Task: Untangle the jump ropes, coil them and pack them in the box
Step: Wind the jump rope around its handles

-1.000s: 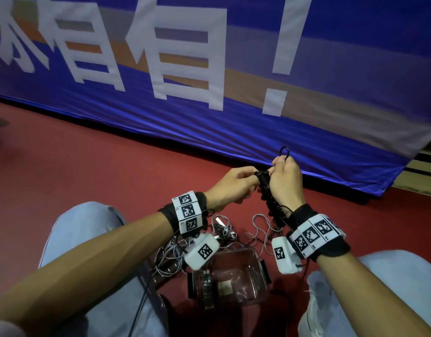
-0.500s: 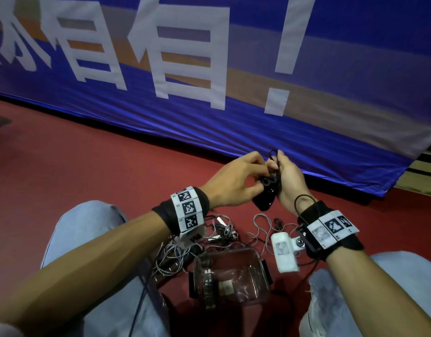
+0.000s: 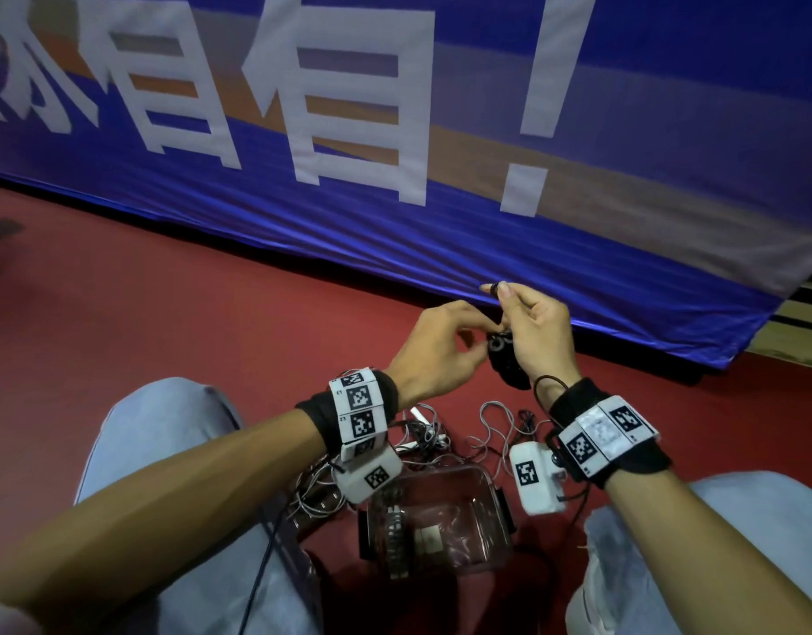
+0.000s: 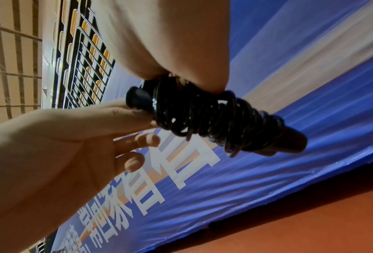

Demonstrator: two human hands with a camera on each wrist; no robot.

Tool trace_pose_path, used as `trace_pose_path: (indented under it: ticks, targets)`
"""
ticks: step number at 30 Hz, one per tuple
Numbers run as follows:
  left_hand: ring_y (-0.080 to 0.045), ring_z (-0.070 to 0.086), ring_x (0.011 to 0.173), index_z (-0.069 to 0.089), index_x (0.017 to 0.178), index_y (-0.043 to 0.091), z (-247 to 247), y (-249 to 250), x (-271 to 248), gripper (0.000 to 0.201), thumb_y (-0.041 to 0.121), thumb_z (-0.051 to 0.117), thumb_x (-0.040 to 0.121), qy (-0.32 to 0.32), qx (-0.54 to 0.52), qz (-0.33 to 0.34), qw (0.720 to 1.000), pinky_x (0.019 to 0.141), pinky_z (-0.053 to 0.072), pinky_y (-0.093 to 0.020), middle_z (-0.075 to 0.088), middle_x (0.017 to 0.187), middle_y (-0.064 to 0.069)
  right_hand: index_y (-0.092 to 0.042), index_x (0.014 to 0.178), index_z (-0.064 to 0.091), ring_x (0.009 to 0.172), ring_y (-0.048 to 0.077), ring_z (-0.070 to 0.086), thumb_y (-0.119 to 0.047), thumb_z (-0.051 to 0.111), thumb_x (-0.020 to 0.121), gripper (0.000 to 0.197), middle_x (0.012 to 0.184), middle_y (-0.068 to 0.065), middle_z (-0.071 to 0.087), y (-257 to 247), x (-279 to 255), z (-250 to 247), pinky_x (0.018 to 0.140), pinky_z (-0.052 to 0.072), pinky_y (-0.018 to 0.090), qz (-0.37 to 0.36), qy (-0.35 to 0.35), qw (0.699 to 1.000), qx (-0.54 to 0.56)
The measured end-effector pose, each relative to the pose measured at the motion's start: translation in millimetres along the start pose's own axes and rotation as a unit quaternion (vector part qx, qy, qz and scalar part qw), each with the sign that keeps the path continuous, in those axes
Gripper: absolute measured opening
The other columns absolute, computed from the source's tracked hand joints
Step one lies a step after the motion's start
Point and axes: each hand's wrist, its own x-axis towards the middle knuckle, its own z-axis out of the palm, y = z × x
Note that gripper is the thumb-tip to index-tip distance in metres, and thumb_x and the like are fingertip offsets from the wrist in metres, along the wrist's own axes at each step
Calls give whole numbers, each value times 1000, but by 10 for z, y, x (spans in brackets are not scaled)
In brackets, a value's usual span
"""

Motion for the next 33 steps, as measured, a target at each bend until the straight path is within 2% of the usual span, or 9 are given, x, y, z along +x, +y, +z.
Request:
trace_pose_path:
  ticks: [4,8,12,14,17,21,24,29,33]
  targets:
    - [-4,65,74,77,91,22,159,86,-51,11,15,73,83,40,-61,-63,995,67,44,-10,70,88,8,-11,114,76,47,-2,45,-21,57,105,23,49,-21,52,-17,-3,14,50,38,13,16,41,999,15]
    - [-6,65,77,75,91,23,237,103,-48,13,14,69,84,58,-73,-79,993,67,49,-15,69,89,7,-15,111,76,55,-5,52,-16,54,105,23,53,-24,55,5,3,2,61,43,13,30,56,998,19]
    - [-3,69,76,73,94,17,192,112,11,13,8,64,88,48,-104,-75,991,72,54,-19,73,90,9,-10,105,72,50,3,41,-16,50,107,23,54,-14,47,27,64,-79,50,38,18,19,60,998,21]
    - [0,69,72,72,94,14,163,106,58,14,5,62,90,46,-117,-75,989,72,56,-20,73,90,9,-12,98,69,51,5,43,-16,49,107,23,59,-6,47,34,115,-126,52,39,19,-1,71,997,15]
    - [-5,72,81,70,95,12,153,96,98,13,4,61,89,60,-129,-71,987,79,60,-32,74,91,5,-11,97,66,58,6,55,-14,48,107,21,65,-1,59,50,162,-172,61,46,20,-40,120,992,-29]
    - [-5,70,82,67,92,11,122,43,176,10,3,62,89,103,-130,-72,984,75,54,-18,74,86,4,-7,98,67,54,3,49,-13,49,106,21,63,0,54,61,146,-171,56,41,19,-61,171,983,-24]
    - [-5,70,78,67,89,12,55,-5,282,11,2,62,87,151,-159,-93,971,71,51,-18,73,82,5,-9,101,71,53,6,44,-15,50,107,23,63,0,51,50,137,-160,51,38,21,-51,108,993,2]
    - [-18,68,71,67,86,14,-24,-203,429,7,8,63,87,184,-238,-213,930,68,56,-39,75,83,-12,-10,111,69,50,14,42,-21,49,109,23,71,2,61,-119,107,-154,45,37,25,-14,61,985,160]
    - [-16,67,70,60,82,14,-93,-240,545,17,2,60,94,224,-337,-278,871,60,54,-24,70,79,-11,-3,113,65,50,11,31,-17,48,109,23,62,-1,43,-219,46,-141,50,40,25,33,-31,975,216]
